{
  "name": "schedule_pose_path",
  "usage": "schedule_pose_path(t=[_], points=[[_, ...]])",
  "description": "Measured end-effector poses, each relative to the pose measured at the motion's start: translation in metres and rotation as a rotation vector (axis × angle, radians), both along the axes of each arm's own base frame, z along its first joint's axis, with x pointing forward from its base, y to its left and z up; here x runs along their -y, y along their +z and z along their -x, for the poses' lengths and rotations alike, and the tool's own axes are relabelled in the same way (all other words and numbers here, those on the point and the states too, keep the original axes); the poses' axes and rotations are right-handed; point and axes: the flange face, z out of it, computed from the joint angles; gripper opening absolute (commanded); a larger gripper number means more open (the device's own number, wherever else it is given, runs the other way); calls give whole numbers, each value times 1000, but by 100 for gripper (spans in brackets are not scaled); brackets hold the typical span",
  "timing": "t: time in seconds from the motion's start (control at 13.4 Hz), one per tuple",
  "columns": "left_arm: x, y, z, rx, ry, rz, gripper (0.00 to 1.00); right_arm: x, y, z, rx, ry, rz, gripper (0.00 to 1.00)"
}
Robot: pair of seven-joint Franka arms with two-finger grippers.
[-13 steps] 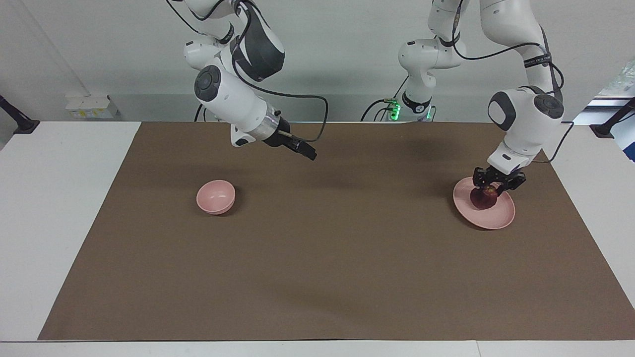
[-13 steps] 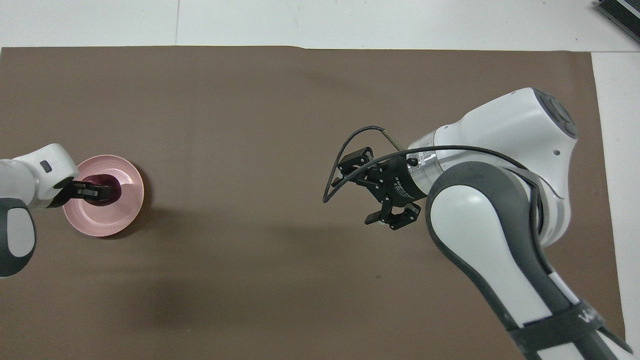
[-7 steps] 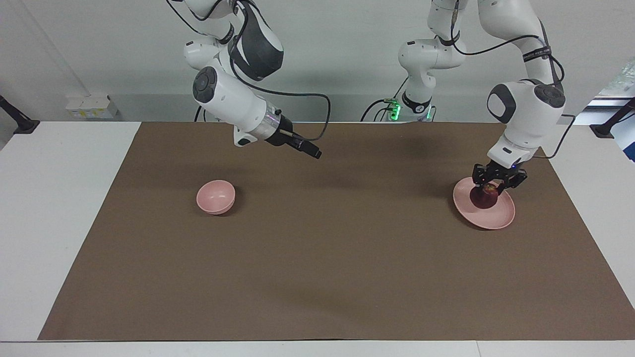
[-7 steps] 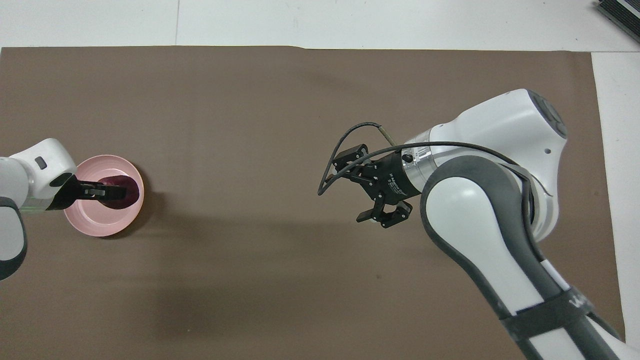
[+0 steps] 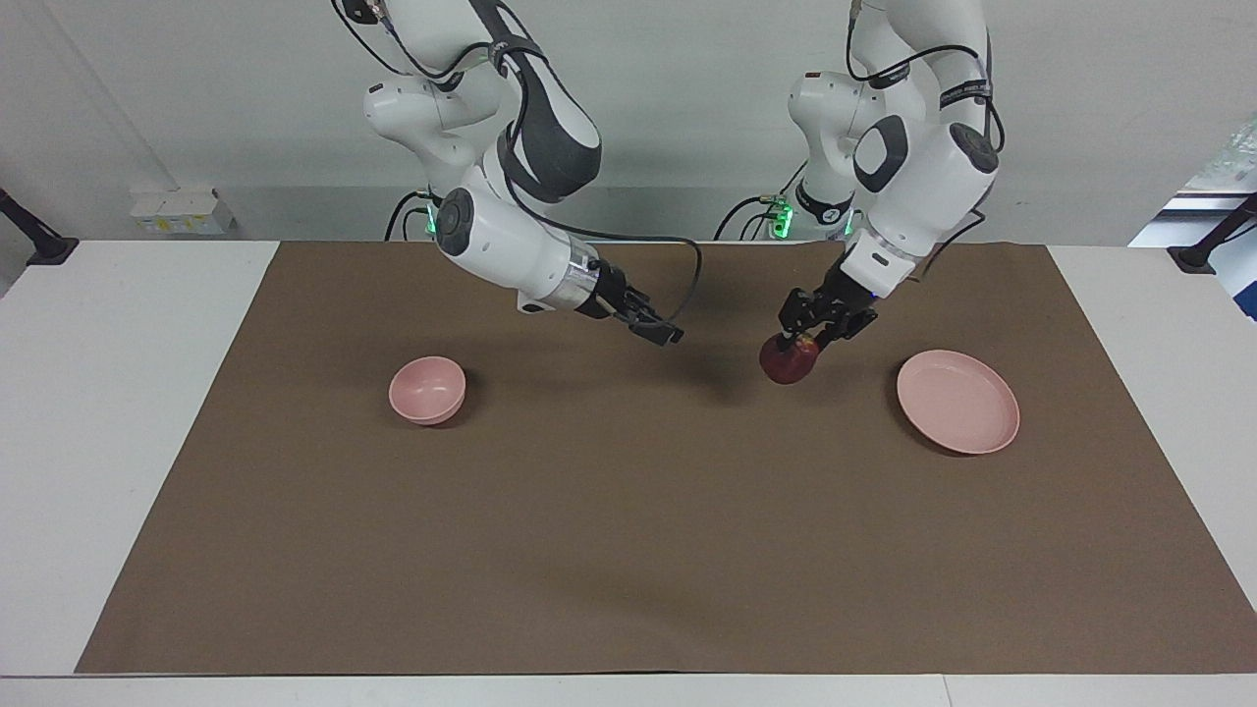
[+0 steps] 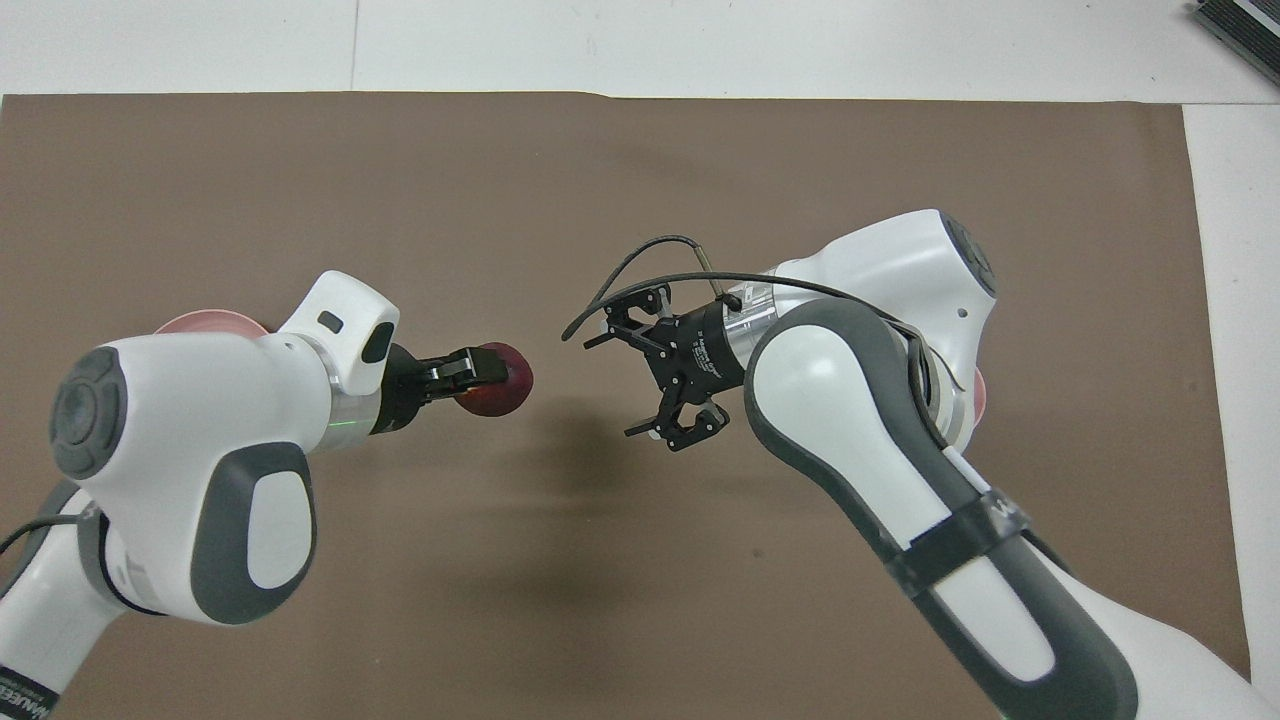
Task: Move apple from plate to bowl
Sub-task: 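Lift the apple with the left gripper toward the right gripper, then grasp the apple with the right gripper while the left gripper releases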
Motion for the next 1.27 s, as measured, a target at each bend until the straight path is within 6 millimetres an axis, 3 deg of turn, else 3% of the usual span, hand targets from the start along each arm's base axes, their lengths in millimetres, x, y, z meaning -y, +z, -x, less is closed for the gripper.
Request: schedule_pose_path(t=[0.22, 0.45, 0.52, 0.6, 0.67, 0.82, 0.89, 0.97, 1.04, 1.19, 1.27], points=[[29, 5, 11, 8, 26, 41, 0, -9, -18, -8, -13, -33, 0, 100], [49, 9, 21, 21, 36, 63, 0, -17, -22, -9, -13, -34, -4, 100], [52, 10, 22, 24, 43, 68, 0, -19, -21, -9, -11, -31, -5, 59], [54, 11, 22, 28, 48, 72, 0, -20, -21, -8, -11, -30, -5, 27], [54, 12, 21, 36, 56, 76, 0, -20, -21, -8, -12, -29, -5, 17], [53, 11, 21, 38, 62, 76, 3, -19, -20, -9, -11, -31, -5, 15], [54, 11, 21, 40, 62, 77, 11, -18, -20, -9, -11, -31, -5, 14], [54, 11, 21, 41, 62, 76, 12, -18, -20, -10, -10, -32, -5, 14], [54, 11, 21, 42, 62, 76, 18, -17, -20, -10, -10, -33, -5, 14], [55, 11, 21, 42, 61, 76, 67, -17, -19, -10, -9, -33, -5, 15], [55, 11, 20, 43, 61, 76, 84, -17, -19, -10, -9, -34, -4, 15]])
